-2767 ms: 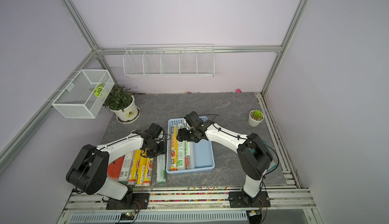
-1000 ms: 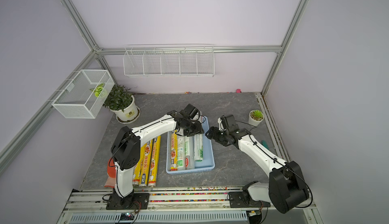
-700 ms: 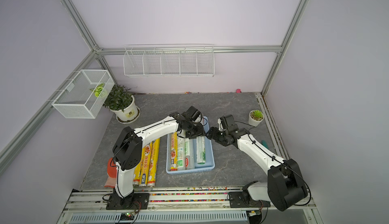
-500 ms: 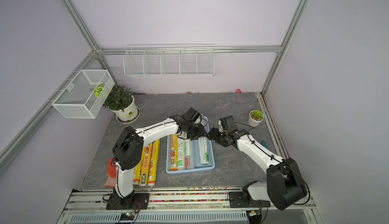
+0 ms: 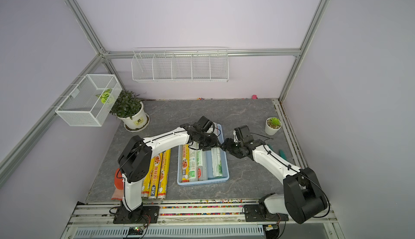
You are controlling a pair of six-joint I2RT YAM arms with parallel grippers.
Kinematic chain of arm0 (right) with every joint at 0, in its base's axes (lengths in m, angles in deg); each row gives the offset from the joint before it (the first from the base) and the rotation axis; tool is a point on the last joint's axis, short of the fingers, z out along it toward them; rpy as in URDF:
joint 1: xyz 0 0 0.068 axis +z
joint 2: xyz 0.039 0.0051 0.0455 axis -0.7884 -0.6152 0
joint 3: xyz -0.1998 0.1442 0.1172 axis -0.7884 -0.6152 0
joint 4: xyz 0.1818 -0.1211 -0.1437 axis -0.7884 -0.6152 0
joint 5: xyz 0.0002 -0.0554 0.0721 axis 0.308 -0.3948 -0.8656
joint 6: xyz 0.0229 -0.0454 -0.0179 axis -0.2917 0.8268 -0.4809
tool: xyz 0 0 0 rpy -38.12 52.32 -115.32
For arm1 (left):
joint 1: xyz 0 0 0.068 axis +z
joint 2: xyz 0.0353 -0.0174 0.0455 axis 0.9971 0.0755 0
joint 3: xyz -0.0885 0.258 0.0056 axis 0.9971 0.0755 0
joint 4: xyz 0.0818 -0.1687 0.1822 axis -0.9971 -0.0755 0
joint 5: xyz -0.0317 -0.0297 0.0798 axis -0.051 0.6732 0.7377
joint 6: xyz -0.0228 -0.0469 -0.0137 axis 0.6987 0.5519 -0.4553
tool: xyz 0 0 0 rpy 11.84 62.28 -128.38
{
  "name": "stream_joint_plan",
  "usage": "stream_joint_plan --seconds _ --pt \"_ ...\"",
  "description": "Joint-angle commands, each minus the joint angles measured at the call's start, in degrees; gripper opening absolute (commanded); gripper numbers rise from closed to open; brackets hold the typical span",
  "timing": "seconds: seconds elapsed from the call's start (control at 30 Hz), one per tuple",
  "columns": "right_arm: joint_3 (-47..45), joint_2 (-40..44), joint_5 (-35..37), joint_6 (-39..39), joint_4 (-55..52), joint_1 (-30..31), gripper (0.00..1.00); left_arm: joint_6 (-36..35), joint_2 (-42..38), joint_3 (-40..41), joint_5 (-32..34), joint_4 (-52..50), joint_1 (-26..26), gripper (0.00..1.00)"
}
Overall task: Put the plastic wrap into the basket
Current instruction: Place the plastic wrap in the basket.
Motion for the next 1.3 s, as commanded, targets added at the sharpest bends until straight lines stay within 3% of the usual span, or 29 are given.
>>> stream_joint_plan --seconds 0.0,0.07,0.23,0.5,0.67,0.97,1.27 --pt "-1.8 0.9 -0.4 -1.5 3.0 0.1 0.68 2.8 -5.4 0.1 -2.4 -3.5 1.3 0.31" --pt "-2.0 1.7 0.1 -1.8 2.8 0.1 0.67 4.9 -5.7 4.0 -9.6 3.7 2.3 0.31" --pt "-2.8 3.0 0.3 -2.4 3.2 0.1 0.68 3.9 -4.0 4.2 -12.2 6.3 2.1 0.31" --pt "-3.4 5.0 1.5 -2.1 1.8 0.1 0.69 -0.5 3.7 -2.0 -7.1 -0.5 0.6 0.34" --pt "-3.7 5.2 1.8 -2.3 1.5 0.1 0.70 -1.5 5.7 -3.2 -7.9 -0.7 0.7 0.42" --pt "-2.4 5.0 2.1 -1.5 -0.3 0.1 0.70 -1.9 3.4 -3.4 -5.6 -1.7 0.8 0.71" --pt "-0.8 7.7 2.0 -1.3 -1.0 0.1 0.70 -3.0 -5.3 -2.3 -1.7 -4.4 0.8 0.73"
